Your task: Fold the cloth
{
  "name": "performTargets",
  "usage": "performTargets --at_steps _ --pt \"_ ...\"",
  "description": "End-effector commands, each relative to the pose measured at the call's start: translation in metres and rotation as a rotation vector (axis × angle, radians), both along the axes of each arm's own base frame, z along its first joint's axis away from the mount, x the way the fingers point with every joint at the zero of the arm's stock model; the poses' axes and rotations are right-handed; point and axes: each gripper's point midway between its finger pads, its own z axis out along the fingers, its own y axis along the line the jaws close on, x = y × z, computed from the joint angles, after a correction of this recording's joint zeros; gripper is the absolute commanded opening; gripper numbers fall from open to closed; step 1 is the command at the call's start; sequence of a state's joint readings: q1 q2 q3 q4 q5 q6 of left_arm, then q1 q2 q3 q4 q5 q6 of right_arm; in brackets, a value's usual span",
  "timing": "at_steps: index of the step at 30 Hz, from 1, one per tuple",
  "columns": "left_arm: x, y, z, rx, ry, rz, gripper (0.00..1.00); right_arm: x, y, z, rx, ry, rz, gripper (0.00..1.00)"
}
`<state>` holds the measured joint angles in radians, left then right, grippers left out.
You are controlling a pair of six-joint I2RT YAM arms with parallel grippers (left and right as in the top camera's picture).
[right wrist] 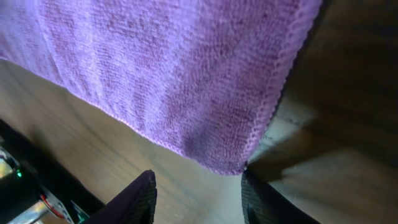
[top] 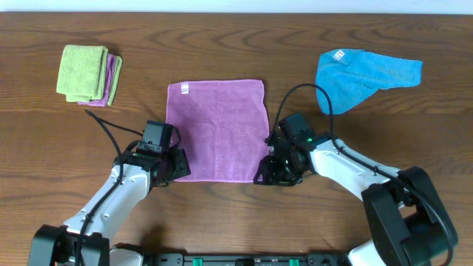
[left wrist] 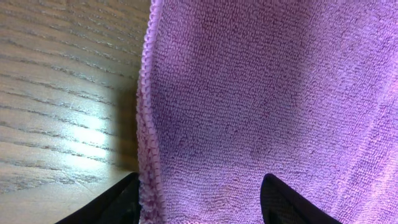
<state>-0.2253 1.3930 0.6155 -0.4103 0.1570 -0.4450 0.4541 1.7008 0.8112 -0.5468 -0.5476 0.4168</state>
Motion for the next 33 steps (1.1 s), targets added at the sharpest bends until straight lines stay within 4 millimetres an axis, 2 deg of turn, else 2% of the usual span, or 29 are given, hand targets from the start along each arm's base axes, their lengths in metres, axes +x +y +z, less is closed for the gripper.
performTargets --at_steps 1,6,8,11,13,15,16,18,22,25,28,33 --pt "0.000 0.003 -0.002 0.010 -0.002 0.002 0.61 0.005 -0.009 -0.010 -0.071 -0.021 -0.040 0.47" --pt "-0.004 0.001 -0.005 0.004 0.023 -0.002 0.60 0.007 -0.005 -0.013 -0.096 -0.051 -0.036 0.46" --pt "-0.007 0.002 -0.009 0.007 0.040 -0.002 0.59 0.007 -0.001 -0.014 -0.101 -0.062 -0.030 0.42" --pt "-0.011 0.002 -0.014 0.012 0.070 -0.002 0.51 0.007 0.001 -0.014 -0.110 -0.073 -0.028 0.29" --pt "-0.014 0.003 -0.017 0.015 0.085 -0.002 0.36 0.007 0.000 -0.015 -0.120 -0.075 -0.032 0.19" --pt "-0.014 0.003 -0.018 0.016 0.088 -0.002 0.15 0.007 0.000 -0.015 -0.121 -0.071 -0.039 0.15" --pt "-0.014 0.003 -0.018 0.016 0.088 -0.002 0.06 0.007 0.000 -0.015 -0.121 -0.071 -0.039 0.09" --pt "-0.014 0.003 -0.018 0.016 0.087 -0.001 0.06 0.007 0.000 -0.015 -0.121 -0.071 -0.039 0.02" --pt "-0.017 0.000 -0.018 -0.002 0.101 -0.007 0.06 0.004 -0.003 -0.013 -0.134 -0.048 -0.041 0.02" --pt "-0.027 -0.003 -0.018 -0.021 0.142 -0.012 0.06 0.000 -0.007 -0.003 -0.149 -0.028 -0.040 0.02" --pt "-0.038 -0.010 -0.015 -0.068 0.182 -0.024 0.06 -0.002 -0.012 0.014 -0.158 -0.052 -0.045 0.02" --pt "-0.054 -0.013 0.010 -0.111 0.181 -0.026 0.06 -0.011 -0.027 0.054 -0.176 -0.129 -0.059 0.01"
